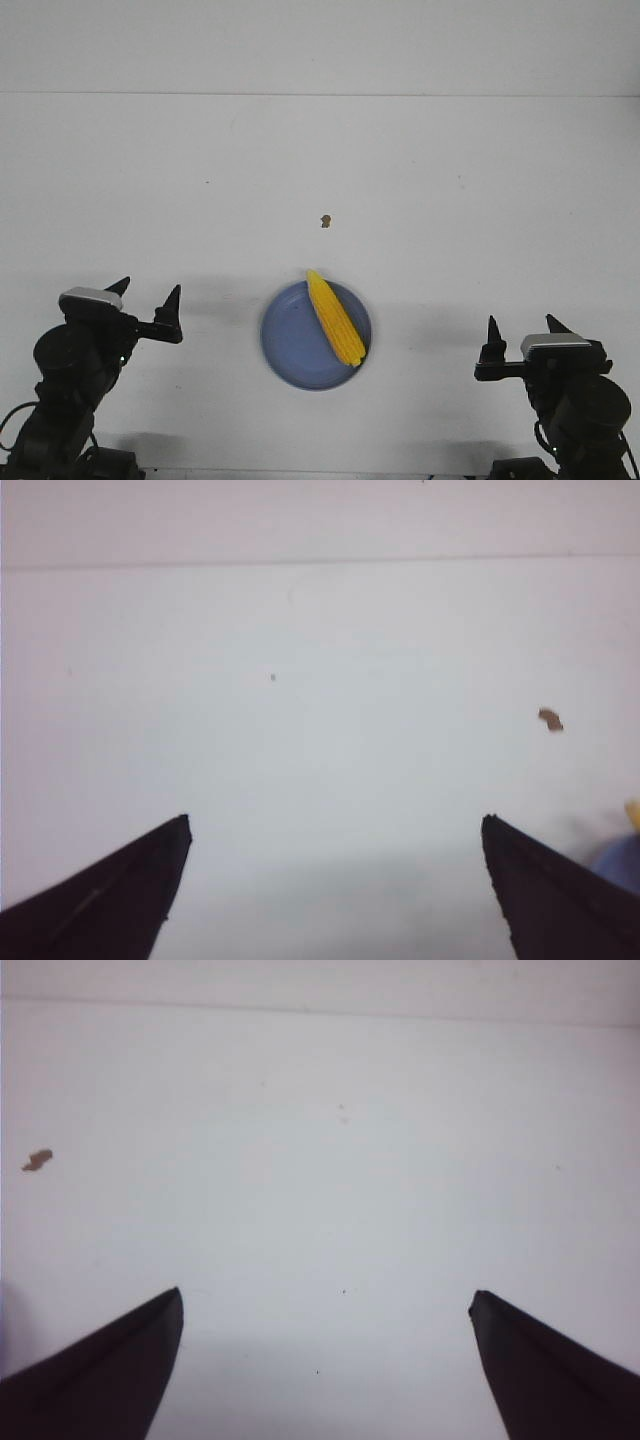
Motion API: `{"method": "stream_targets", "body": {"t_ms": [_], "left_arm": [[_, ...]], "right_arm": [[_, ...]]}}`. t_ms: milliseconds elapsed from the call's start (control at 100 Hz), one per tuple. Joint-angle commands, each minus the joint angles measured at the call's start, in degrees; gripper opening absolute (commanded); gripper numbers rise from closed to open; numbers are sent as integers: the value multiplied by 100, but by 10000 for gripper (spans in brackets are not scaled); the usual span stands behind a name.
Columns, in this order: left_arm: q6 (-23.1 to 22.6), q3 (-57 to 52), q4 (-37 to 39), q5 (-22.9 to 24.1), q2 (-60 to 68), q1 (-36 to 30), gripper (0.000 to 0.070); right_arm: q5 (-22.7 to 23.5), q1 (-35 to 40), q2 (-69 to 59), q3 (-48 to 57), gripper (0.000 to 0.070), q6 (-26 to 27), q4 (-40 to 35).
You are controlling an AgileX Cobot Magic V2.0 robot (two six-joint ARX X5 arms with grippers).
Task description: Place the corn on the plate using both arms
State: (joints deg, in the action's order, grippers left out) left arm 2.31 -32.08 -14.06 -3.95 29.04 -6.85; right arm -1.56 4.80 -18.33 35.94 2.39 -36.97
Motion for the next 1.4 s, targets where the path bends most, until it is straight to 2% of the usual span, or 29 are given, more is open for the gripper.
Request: {"method": "stream_targets", "body": {"t_ms": [0, 110, 160, 200, 260, 360, 490, 1390], "left_arm": [[188, 96, 37, 11, -254, 9, 583], [284, 168, 37, 11, -610, 9, 583], [264, 168, 44, 11, -708, 9, 567], [262, 168, 42, 11, -748, 9, 524], [234, 168, 44, 11, -787, 9, 409], [214, 168, 44, 11, -802, 9, 205], [179, 168, 39, 11, -804, 9, 0], [243, 166, 44, 11, -820, 9, 12]], "right_arm": [[-2, 0, 122, 37, 604, 79, 197], [-46, 0, 225, 37, 601, 79, 315], [-42, 0, 225, 37, 576, 76, 350], [-42, 0, 221, 37, 538, 76, 367], [-42, 0, 221, 37, 469, 76, 404], [-42, 0, 221, 37, 312, 76, 444], [-42, 0, 221, 37, 2, 76, 446], [-37, 0, 221, 37, 0, 76, 422]]}}
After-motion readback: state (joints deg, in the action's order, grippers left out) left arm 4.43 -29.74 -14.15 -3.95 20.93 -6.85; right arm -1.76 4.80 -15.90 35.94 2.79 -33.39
